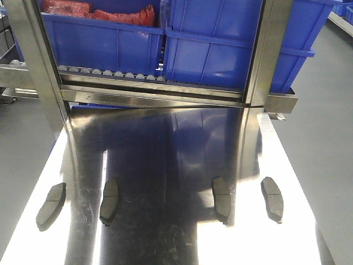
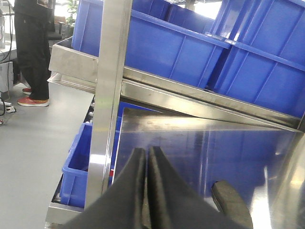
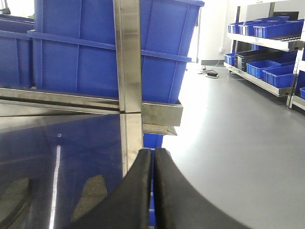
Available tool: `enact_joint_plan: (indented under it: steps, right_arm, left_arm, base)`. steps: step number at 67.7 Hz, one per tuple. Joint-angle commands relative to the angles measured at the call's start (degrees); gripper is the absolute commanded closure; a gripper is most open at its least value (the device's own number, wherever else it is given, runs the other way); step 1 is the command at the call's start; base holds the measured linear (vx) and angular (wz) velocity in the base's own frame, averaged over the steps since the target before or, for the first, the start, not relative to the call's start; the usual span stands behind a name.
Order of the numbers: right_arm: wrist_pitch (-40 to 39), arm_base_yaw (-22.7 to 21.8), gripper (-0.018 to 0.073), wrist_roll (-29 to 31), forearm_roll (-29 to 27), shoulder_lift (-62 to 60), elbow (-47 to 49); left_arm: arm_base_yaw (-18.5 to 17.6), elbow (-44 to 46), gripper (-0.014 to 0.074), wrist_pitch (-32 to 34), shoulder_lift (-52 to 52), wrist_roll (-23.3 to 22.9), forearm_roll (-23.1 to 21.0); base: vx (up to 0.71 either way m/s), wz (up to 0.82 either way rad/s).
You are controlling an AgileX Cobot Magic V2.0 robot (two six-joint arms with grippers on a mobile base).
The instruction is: Move and align brake pads A on conveyor
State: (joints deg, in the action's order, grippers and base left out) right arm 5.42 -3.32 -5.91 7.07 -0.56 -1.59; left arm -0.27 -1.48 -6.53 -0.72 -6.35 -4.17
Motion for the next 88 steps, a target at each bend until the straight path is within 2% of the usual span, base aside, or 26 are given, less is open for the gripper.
enact_joint_plan:
  steps: [1,88]
  right_arm:
    - [-4.4,0.0,0.0566,-0.1,0.4,-0.7,-0.7]
    - [-4.4,0.0,0.0566,-0.1,0.4,-0.7,-0.7]
  left_arm:
    - [-0.3,-1.0,0.0603,3.9,-0.8,-0.6,0.0]
    - [-0.3,-1.0,0.0603,4.2,-0.8,-0.6,0.0]
  base:
    - [0.0,0.0]
    - [0.0,0.0]
